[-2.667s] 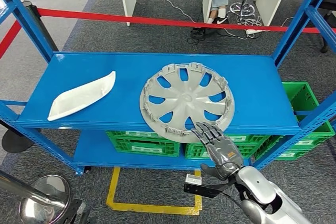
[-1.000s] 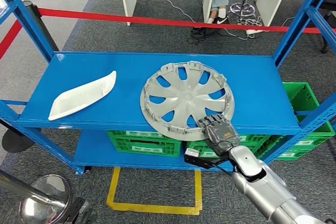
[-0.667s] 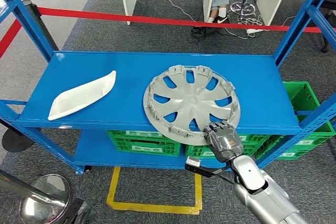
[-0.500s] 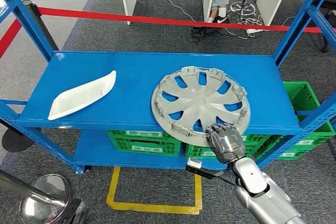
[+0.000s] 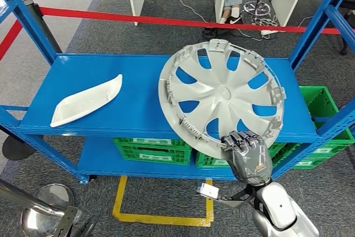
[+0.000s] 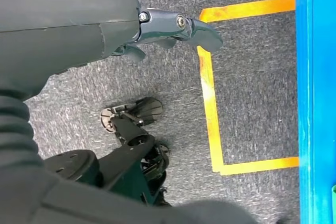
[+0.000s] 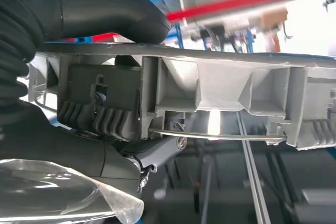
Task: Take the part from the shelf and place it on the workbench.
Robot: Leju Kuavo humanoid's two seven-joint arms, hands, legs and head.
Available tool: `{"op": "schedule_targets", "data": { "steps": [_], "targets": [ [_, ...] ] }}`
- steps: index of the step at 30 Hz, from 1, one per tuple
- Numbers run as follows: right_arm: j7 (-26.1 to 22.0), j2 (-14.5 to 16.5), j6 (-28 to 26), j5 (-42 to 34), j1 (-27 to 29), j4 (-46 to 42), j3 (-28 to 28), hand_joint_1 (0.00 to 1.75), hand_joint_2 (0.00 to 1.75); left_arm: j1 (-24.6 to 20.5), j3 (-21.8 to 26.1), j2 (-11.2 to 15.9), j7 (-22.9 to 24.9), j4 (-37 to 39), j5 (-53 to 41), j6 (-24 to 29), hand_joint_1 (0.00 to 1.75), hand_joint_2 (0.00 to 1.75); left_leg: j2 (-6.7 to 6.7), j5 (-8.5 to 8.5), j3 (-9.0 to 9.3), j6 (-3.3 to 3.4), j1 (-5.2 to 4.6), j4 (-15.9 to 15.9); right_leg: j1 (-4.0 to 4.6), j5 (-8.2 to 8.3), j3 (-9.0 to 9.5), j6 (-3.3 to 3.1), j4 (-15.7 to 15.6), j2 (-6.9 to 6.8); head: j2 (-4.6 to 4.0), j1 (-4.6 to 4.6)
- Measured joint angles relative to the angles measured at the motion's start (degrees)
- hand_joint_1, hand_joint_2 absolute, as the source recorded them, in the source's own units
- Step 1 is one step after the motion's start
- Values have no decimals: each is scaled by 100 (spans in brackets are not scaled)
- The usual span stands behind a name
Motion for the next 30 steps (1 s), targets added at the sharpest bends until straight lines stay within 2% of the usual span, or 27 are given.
{"op": "schedule_targets", "data": {
  "steps": [8, 17, 22, 25, 26, 27, 30],
  "targets": [
    [-253, -14, -27, -158, 299, -740, -49, 175, 175, 0, 209, -94, -248, 4, 109, -263, 0, 175, 0, 1, -1, 1, -5, 2, -6, 2, 2, 3, -1, 2, 0, 1],
    [-626, -182, 96, -1517, 510, -1264, 29, 175, 175, 38, 507, -245, -201, 5, 131, -352, 0, 175, 1, -13, -7, 22, -37, 24, -34, 10, -1, 20, -4, 5, 0, -1],
    [-758, -307, 201, -1934, 570, -1394, 82, 175, 175, 70, 593, -279, -190, 2, 73, -316, 0, 175, 0, -37, -35, 76, -55, 68, -54, 12, -3, 76, -8, 4, 0, -1],
    [-950, -366, 227, -2256, 629, -1479, 104, 175, 175, 87, 622, -299, -191, 2, -32, -271, 0, 175, -2, 4, -40, 156, -51, 45, -64, 12, -9, 147, -9, 4, 0, -3],
    [-1001, -387, 223, -2299, 668, -1512, 106, 175, 175, 91, 625, -309, -190, 2, -72, -251, 0, 175, -4, 35, -40, 191, -38, 19, -62, -57, -44, 161, 55, 24, 0, 1],
    [-1042, -412, 216, -2319, 709, -1543, 105, 175, 175, 92, 625, -321, -188, 2, -104, -234, 0, 175, -5, 60, -45, 221, -22, -8, -57, -195, -126, 163, 226, 56, 0, 9],
    [-1111, -481, 209, -2351, 812, -1595, 102, 175, 175, 96, 625, -359, -180, 2, -159, -203, 0, 175, -12, 94, -91, 263, -25, -19, -44, -752, -611, 160, 1318, 146, 0, 21]
  ]
}}
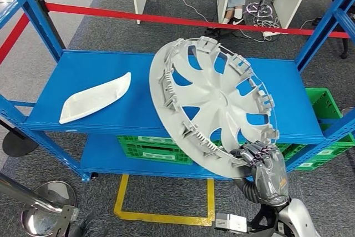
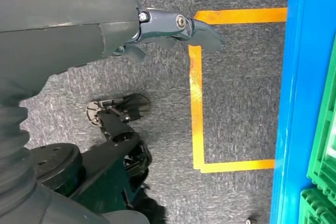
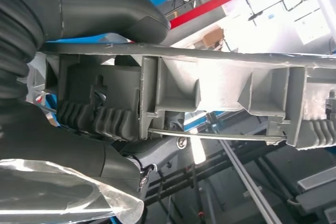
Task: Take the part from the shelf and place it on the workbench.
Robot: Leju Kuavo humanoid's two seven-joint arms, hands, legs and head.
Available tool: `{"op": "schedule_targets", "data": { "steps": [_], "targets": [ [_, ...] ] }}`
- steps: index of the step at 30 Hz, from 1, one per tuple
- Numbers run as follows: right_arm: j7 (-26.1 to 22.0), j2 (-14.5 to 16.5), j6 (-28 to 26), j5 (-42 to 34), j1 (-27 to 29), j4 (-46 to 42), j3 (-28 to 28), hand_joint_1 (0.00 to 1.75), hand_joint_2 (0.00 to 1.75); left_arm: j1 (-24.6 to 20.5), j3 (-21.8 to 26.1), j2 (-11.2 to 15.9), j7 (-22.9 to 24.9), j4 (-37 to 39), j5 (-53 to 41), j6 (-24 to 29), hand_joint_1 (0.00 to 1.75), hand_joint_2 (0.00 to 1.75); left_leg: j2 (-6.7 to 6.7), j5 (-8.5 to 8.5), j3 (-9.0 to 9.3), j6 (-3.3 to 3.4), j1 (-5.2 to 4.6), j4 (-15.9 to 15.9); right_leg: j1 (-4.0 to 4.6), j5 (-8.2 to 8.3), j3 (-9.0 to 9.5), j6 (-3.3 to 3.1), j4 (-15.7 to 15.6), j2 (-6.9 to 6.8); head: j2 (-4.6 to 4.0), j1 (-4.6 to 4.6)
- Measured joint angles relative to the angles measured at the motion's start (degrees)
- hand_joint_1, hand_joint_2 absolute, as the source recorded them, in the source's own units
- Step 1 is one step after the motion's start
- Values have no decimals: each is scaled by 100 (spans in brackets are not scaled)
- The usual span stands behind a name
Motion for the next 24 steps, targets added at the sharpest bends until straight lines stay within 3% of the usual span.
{"op": "schedule_targets", "data": {
  "steps": [1, 2, 3, 5, 6, 8, 10, 12, 13, 15, 16, 17, 18, 21, 22, 24],
  "targets": [
    [-11, -14, 0, -21, 32, -5, 0, 175, 175, 2, 0, -10, 5, 0, -13, 6, 0, 175, -5, 7, -11, 2, -7, 2, 2, -60, -117, -1, 264, 8, 0, -2],
    [-21, -26, -1, -45, 61, -11, -1, 175, 175, 2, 0, -20, 15, 0, -29, 17, 0, 175, -12, 13, -18, 0, -11, 5, 5, 6, -133, -7, 307, 10, 0, -2],
    [-30, -36, -3, -71, 88, -20, -5, 175, 175, 1, 0, -30, 30, 0, -56, 32, 0, 175, -21, 20, -20, -7, -12, 9, 6, 173, -43, -18, 129, 10, 0, -1],
    [-43, -63, -13, -109, 134, -63, -22, 175, 175, -6, 0, -51, 67, 2, -132, 69, 0, 175, -41, 34, -28, -32, -16, 24, 14, 570, 354, -62, -644, 24, 0, -1],
    [-46, -76, -22, -119, 158, -97, -37, 175, 175, -13, 0, -62, 80, 3, -173, 88, 0, 175, -51, 46, -43, -56, -22, 35, 23, 686, 529, -79, -976, 34, 0, -3],
    [-50, -109, -48, -128, 214, -170, -67, 175, 175, -24, -1, -79, 92, 8, -237, 119, 0, 175, -65, 93, -91, -128, -27, 54, 43, 726, 668, -100, -1264, 49, 0, -7],
    [-52, -137, -73, -129, 268, -232, -90, 175, 175, -26, -3, -86, 97, 15, -269, 135, 0, 175, -76, 129, -136, -207, -19, 69, 36, 775, 625, -155, -1299, 39, 0, -5],
    [-41, -154, -85, -130, 307, -281, -103, 175, 175, -33, -6, -91, 98, 23, -283, 142, 0, 175, -74, -65, -219, -290, 1, 238, 11, 853, 561, -252, -1324, 14, 0, -20],
    [-28, -163, -91, -131, 328, -305, -109, 175, 175, -43, -7, -92, 98, 28, -292, 145, 0, 175, -69, -284, -303, -334, 22, 478, -2, 895, 519, -290, -1333, -4, 0, -29],
    [0, -186, -101, -132, 373, -350, -121, 175, 175, -68, -7, -97, 98, 46, -316, 148, 0, 175, -62, -764, -518, -416, 70, 1191, 1, 971, 411, -315, -1325, -32, 0, -43],
    [9, -196, -105, -133, 394, -367, -124, 175, 175, -79, -7, -100, 98, 61, -328, 149, 0, 175, -61, -897, -576, -449, 94, 1483, -1, 1013, 351, -310, -1319, -44, 0, -42],
    [17, -205, -109, -139, 415, -384, -126, 175, 175, -91, -7, -104, 98, 78, -339, 149, 0, 175, -59, -907, -550, -475, 119, 1598, -5, 1054, 288, -298, -1307, -53, 0, -42],
    [27, -216, -113, -147, 439, -400, -127, 175, 175, -102, -7, -108, 98, 96, -348, 149, 0, 175, -54, -812, -421, -498, 143, 1498, -12, 1093, 225, -281, -1292, -59, 0, -42],
    [59, -252, -123, -168, 510, -457, -137, 175, 175, -143, -7, -129, 98, 138, -362, 146, 0, 175, -42, -467, 289, -522, 187, 424, -29, 1184, 66, -190, -1220, -70, 0, -44],
    [64, -266, -126, -169, 527, -478, -142, 175, 175, -156, -6, -138, 97, 149, -367, 146, 0, 175, -47, -444, 426, -497, 183, 168, -24, 1219, 33, -148, -1204, -72, 0, -41],
    [69, -291, -134, -169, 556, -514, -149, 175, 175, -168, -6, -152, 96, 172, -374, 144, 0, 175, -66, -441, 452, -399, 150, 35, -18, 1306, -5, -58, -1208, -74, 1, -39]
  ]
}}
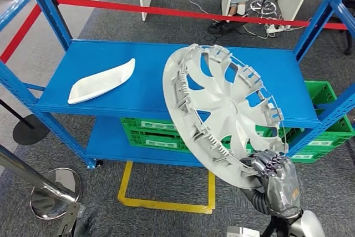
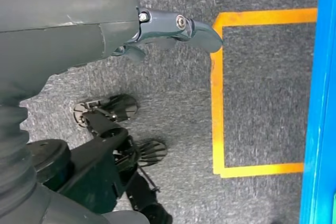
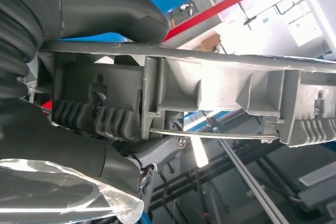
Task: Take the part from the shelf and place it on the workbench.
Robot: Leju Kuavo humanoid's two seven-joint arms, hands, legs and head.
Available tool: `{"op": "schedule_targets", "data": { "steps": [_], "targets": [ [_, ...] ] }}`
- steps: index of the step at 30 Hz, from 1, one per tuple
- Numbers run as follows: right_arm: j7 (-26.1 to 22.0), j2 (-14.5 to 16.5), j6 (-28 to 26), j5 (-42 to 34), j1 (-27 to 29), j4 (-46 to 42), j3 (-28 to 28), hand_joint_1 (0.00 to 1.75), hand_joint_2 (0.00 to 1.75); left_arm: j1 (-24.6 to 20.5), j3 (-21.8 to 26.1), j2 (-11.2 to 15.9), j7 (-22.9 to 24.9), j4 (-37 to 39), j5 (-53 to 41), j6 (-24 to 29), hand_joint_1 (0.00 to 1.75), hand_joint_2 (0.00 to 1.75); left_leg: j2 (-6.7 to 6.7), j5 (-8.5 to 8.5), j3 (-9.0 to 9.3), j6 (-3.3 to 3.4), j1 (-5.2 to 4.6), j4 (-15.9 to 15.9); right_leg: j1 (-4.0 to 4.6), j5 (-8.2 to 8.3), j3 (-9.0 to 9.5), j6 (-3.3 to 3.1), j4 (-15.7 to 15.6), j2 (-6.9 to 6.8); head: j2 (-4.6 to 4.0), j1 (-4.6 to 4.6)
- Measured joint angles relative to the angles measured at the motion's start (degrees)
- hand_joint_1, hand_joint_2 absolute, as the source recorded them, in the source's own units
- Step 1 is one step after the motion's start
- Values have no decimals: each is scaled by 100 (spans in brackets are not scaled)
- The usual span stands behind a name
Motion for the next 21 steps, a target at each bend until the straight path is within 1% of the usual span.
{"op": "schedule_targets", "data": {
  "steps": [1, 2, 3, 4, 6, 7, 8, 9, 10, 11, 12, 13, 14, 15, 16, 17, 18, 19, 20, 21],
  "targets": [
    [0, -10, -3, 0, 10, -10, -1, 175, 175, 1, 1, -6, 0, 13, -1, -1, 0, 175, 4, 33, -44, 60, -4, 2, -7, 41, -10, 43, -14, 3, 0, -1],
    [1, -19, -6, -1, 19, -16, -2, 175, 175, -3, 1, -14, 0, 23, -1, -1, 0, 175, 12, 75, -84, 126, -7, -1, -19, 16, -39, 75, 0, 12, 0, 2],
    [0, -27, -9, -1, 25, -21, -3, 175, 175, -9, 1, -22, 0, 32, -2, -1, 0, 175, 21, 132, -137, 193, -9, -9, -26, -110, -100, 96, 91, 26, -1, 9],
    [-1, -35, -11, -1, 29, -25, -4, 175, 175, -17, 2, -29, -1, 40, -2, -1, 0, 175, 30, 197, -206, 251, -12, -17, -27, -336, -196, 104, 310, 43, -1, 12],
    [-2, -51, -15, -1, 33, -31, -5, 175, 175, -27, 3, -36, -1, 53, -2, -1, 0, 175, 36, 327, -372, 316, -45, -10, -7, -906, -432, 96, 1055, 68, -1, 19],
    [-2, -55, -15, -1, 34, -31, -6, 175, 175, -27, 4, -37, -1, 60, -2, -1, 0, 175, 36, 391, -458, 331, -71, -6, 8, -1081, -502, 85, 1415, 74, -1, 19],
    [-2, -56, -15, -2, 36, -31, -6, 175, 175, -27, 4, -39, 0, 67, -2, -2, 0, 175, 36, 454, -541, 343, -98, -2, 27, -1124, -494, 63, 1622, 76, -1, 17],
    [1, -57, -16, -5, 37, -31, -6, 175, 175, -27, 4, -44, -1, 75, -1, -4, 0, 175, 36, 513, -618, 351, -125, -1, 49, -1046, -383, 27, 1623, 79, -1, 17],
    [6, -60, -18, -14, 38, -32, -6, 175, 175, -27, 4, -52, -6, 84, 5, -8, 0, 175, 33, 572, -687, 355, -152, 0, 78, -895, -164, -24, 1413, 82, -1, 16],
    [15, -67, -23, -32, 41, -38, -7, 175, 175, -31, 4, -66, -16, 93, 15, -15, 0, 175, 30, 629, -745, 358, -171, 1, 118, -761, 148, -94, 1031, 89, -1, 15],
    [26, -82, -29, -55, 46, -55, -9, 175, 175, -37, 5, -86, -34, 105, 24, -26, 0, 175, 24, 680, -792, 351, -194, 6, 157, -714, 492, -172, 567, 92, -1, 13],
    [36, -102, -39, -76, 57, -83, -11, 175, 175, -48, 8, -104, -60, 120, 32, -36, 0, 175, 21, 732, -826, 337, -206, 9, 190, -724, 773, -224, 161, 95, -1, 9],
    [44, -125, -52, -89, 80, -116, -14, 175, 175, -66, 11, -121, -88, 142, 32, -49, 0, 175, 19, 783, -846, 316, -205, 8, 216, -769, 938, -257, -118, 98, -1, 10],
    [51, -149, -67, -90, 106, -151, -17, 175, 175, -87, 14, -135, -116, 172, 23, -62, 0, 175, 18, 834, -861, 286, -199, 3, 234, -801, 996, -269, -253, 95, 0, 12],
    [59, -168, -82, -80, 134, -183, -23, 175, 175, -108, 16, -144, -143, 210, 8, -75, 0, 175, 17, 887, -872, 250, -190, -9, 235, -761, 969, -272, -287, 94, 0, 16],
    [70, -181, -94, -67, 155, -213, -31, 175, 175, -129, 16, -153, -169, 255, -13, -86, 0, 175, 14, 884, -891, 214, -183, -3, 227, -702, 918, -293, -303, 82, 0, 25],
    [83, -191, -103, -50, 174, -245, -42, 175, 175, -144, 14, -167, -192, 298, -42, -93, 0, 175, 13, 778, -927, 177, -178, 61, 212, -632, 870, -326, -319, 72, 0, 19],
    [98, -195, -108, -29, 194, -278, -54, 175, 175, -158, 11, -178, -213, 338, -68, -98, 0, 175, 13, 561, -981, 137, -168, 224, 190, -552, 807, -354, -336, 60, -1, 9],
    [110, -197, -112, -2, 217, -311, -66, 175, 175, -173, 8, -188, -228, 375, -95, -99, 0, 175, 16, 257, -1050, 101, -142, 497, 178, -482, 738, -371, -340, 49, -1, 0],
    [119, -198, -113, 28, 245, -342, -80, 175, 175, -189, 5, -199, -236, 408, -116, -99, 0, 175, 20, -51, -1122, 62, -114, 856, 175, -413, 671, -381, -335, 46, -1, -13]
  ]
}}
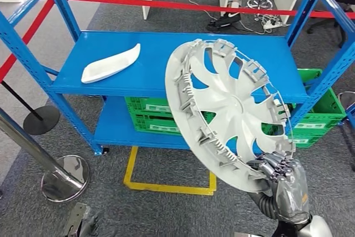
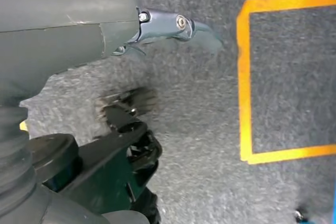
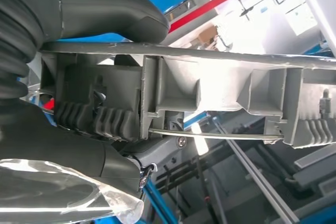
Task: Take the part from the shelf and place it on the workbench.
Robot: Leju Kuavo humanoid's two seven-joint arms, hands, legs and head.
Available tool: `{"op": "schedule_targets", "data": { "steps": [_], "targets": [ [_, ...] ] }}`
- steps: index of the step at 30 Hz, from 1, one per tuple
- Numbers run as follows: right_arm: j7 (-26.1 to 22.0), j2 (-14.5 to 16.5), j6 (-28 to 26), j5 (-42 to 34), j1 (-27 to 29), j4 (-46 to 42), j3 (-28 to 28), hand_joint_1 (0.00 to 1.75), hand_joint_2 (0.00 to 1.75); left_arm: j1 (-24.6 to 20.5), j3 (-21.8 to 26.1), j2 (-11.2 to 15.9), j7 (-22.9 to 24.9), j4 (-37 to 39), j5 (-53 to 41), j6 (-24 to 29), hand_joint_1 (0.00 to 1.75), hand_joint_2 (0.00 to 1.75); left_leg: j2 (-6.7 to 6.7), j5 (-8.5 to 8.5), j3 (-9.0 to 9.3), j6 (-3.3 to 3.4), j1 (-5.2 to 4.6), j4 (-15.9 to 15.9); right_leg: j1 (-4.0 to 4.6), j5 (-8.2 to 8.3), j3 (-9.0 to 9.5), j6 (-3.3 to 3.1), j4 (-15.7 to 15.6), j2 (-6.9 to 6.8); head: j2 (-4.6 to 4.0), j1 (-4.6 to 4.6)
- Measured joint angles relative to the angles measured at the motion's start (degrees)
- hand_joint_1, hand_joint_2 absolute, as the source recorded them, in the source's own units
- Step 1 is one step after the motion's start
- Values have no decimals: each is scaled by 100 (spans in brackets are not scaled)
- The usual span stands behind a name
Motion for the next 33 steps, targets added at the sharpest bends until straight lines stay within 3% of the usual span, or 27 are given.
{"op": "schedule_targets", "data": {
  "steps": [1, 2, 3, 4, 5, 7, 8, 9, 11, 12, 13, 16, 17, 18, 19, 21, 23, 24, 26, 27, 28, 29, 31, 32, 33],
  "targets": [
    [4, 0, 0, 34, 27, -27, -14, 175, 175, -16, -1, -5, -4, 36, -15, 3, 0, 175, 3, -212, -50, -37, 32, 363, -2, 71, -73, 8, 12, -6, 0, -2],
    [7, 0, 0, 77, 53, -49, -28, 175, 175, -31, -1, -9, -7, 69, -32, 9, 0, 175, 6, -286, -47, -68, 59, 623, -6, 137, -153, 21, 31, -10, 0, -1],
    [13, 0, 0, 132, 84, -67, -44, 175, 175, -42, -1, -12, -10, 99, -49, 18, 0, 175, 8, -236, 29, -95, 83, 718, -14, 194, -245, 40, 59, -15, 0, -1],
    [27, 0, 0, 204, 120, -89, -62, 175, 175, -52, -1, -15, -14, 126, -64, 28, 0, 175, 10, -97, 205, -118, 104, 592, -26, 242, -351, 67, 102, -19, 0, -1],
    [43, 0, -1, 274, 155, -114, -81, 175, 175, -64, 1, -18, -17, 147, -78, 37, 0, 175, 12, 44, 473, -137, 122, 274, -40, 279, -452, 98, 157, -23, 0, -2],
    [58, 0, -2, 370, 225, -184, -131, 175, 175, -105, 3, -27, -26, 183, -107, 43, 0, 175, 6, 82, 1009, -131, 126, -505, -54, 337, -624, 168, 274, -37, 1, 1],
    [48, 0, -3, 387, 253, -219, -153, 175, 175, -124, 4, -31, -32, 199, -129, 40, 0, 175, -1, 36, 1150, -103, 115, -758, -56, 370, -673, 209, 313, -43, 1, 5],
    [34, 0, -3, 397, 278, -255, -176, 175, 175, -139, 5, -34, -39, 215, -157, 37, 0, 175, -9, -11, 1189, -59, 93, -870, -60, 412, -704, 252, 327, -48, 1, 4],
    [14, 1, -4, 419, 328, -315, -220, 175, 175, -147, 5, -43, -49, 248, -205, 30, 0, 175, -2, 64, 1117, 64, 73, -898, -83, 473, -733, 340, 325, -38, 1, -2],
    [12, 1, -4, 430, 355, -340, -242, 175, 175, -151, 5, -50, -51, 260, -229, 28, 0, 175, 10, 123, 1072, 128, 72, -905, -95, 403, -771, 373, 364, -23, 1, 2],
    [11, 2, -4, 439, 379, -363, -263, 175, 175, -155, 5, -57, -51, 269, -246, 26, 0, 175, 24, 190, 1013, 186, 77, -918, -103, 219, -836, 399, 498, -3, 0, 12],
    [20, 2, -4, 444, 419, -401, -302, 175, 175, -159, 9, -64, -51, 289, -268, 25, 0, 175, 40, 408, 748, 263, 61, -916, -108, -612, -1111, 438, 1477, 33, 0, 36],
    [23, 2, -4, 444, 429, -406, -309, 175, 175, -157, 10, -66, -51, 297, -269, 25, 0, 175, 40, 488, 642, 267, 48, -911, -107, -723, -1137, 441, 1781, 35, 0, 36],
    [23, 2, -4, 445, 440, -411, -313, 175, 175, -154, 10, -69, -51, 304, -270, 24, 0, 175, 40, 566, 537, 267, 35, -906, -106, -696, -1086, 437, 1934, 35, 0, 36],
    [23, 2, -4, 445, 449, -415, -316, 175, 175, -152, 10, -73, -51, 310, -272, 24, 0, 175, 40, 640, 440, 262, 24, -902, -104, -555, -930, 423, 1879, 36, 0, 36],
    [24, 2, -4, 445, 459, -432, -322, 175, 175, -153, 10, -81, -51, 319, -274, 24, 0, 175, 36, 776, 291, 242, 8, -897, -86, -294, -336, 358, 1224, 42, 1, 35],
    [25, 2, -5, 446, 462, -463, -335, 175, 175, -161, 11, -89, -51, 322, -275, 23, 0, 175, 34, 907, 209, 196, -9, -895, -53, -352, 301, 280, 331, 48, 1, 32],
    [25, 2, -6, 447, 465, -480, -343, 175, 175, -163, 11, -92, -51, 323, -275, 23, 0, 175, 34, 973, 193, 162, -9, -906, -34, -423, 462, 246, 63, 50, 1, 35],
    [26, 2, -8, 450, 470, -495, -351, 175, 175, -158, 12, -89, -51, 328, -275, 23, 0, 175, 35, 1083, 175, 82, 5, -945, -20, -389, 447, 185, -55, 45, 0, 42],
    [25, 2, -9, 451, 471, -501, -353, 175, 175, -151, 11, -85, -51, 332, -275, 23, 0, 175, 33, 1037, 154, 41, 17, -931, -24, -326, 398, 142, -61, 36, 0, 45],
    [25, 2, -9, 452, 472, -504, -355, 175, 175, -144, 10, -85, -51, 335, -275, 23, 0, 175, 31, 871, 116, 4, 26, -830, -33, -251, 338, 99, -71, 24, 0, 36],
    [25, 2, -9, 452, 474, -507, -356, 175, 175, -140, 8, -85, -51, 339, -275, 22, 0, 175, 30, 599, 57, -30, 37, -615, -45, -173, 266, 65, -78, 12, 0, 26],
    [26, 2, -9, 452, 480, -509, -356, 175, 175, -139, 4, -92, -51, 345, -276, 20, 0, 175, 30, -27, -83, -87, 56, 128, -37, -29, 103, 31, -59, -2, 0, 11],
    [27, 2, -9, 452, 481, -509, -356, 175, 175, -141, 3, -93, -51, 348, -276, 20, 0, 175, 31, -183, -115, -107, 63, 485, -35, 43, 11, 33, -36, -5, 0, 9],
    [27, 2, -9, 452, 482, -509, -356, 175, 175, -142, 3, -93, -50, 350, -277, 20, 0, 175, 31, -197, -87, -120, 69, 715, -33, 111, -89, 39, -3, -7, 0, 9]
  ]
}}
